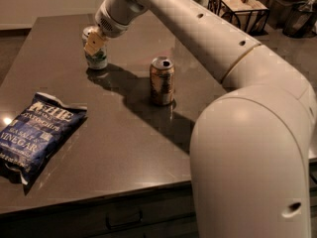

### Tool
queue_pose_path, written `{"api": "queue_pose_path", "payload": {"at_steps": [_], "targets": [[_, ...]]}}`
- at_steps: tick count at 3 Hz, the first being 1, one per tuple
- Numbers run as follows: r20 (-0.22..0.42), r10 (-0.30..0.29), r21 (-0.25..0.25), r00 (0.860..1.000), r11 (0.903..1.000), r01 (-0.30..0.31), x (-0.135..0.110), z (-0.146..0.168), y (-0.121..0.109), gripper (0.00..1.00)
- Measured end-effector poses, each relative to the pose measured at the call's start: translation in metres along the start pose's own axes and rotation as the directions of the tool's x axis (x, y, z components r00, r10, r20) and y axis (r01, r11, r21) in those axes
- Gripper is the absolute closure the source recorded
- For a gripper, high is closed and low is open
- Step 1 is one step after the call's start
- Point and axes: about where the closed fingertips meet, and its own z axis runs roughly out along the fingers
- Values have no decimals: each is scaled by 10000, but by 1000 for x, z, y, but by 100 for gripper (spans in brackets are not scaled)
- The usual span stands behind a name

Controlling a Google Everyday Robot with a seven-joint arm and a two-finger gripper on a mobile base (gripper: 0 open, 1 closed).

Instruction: Move 7up can near blue chip bag

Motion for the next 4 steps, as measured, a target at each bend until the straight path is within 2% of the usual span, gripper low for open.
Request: {"api": "queue_pose_path", "payload": {"at_steps": [1, 3, 4], "targets": [[347, -670, -1274, 9971, 9893, 709, -1, -9, 53, 100], [230, -1521, -2747, 9881, 9494, 1525, 2, -12, 114, 100], [-36, -2148, -3029, 9767, 9310, 2036, 1, -13, 131, 84]]}}
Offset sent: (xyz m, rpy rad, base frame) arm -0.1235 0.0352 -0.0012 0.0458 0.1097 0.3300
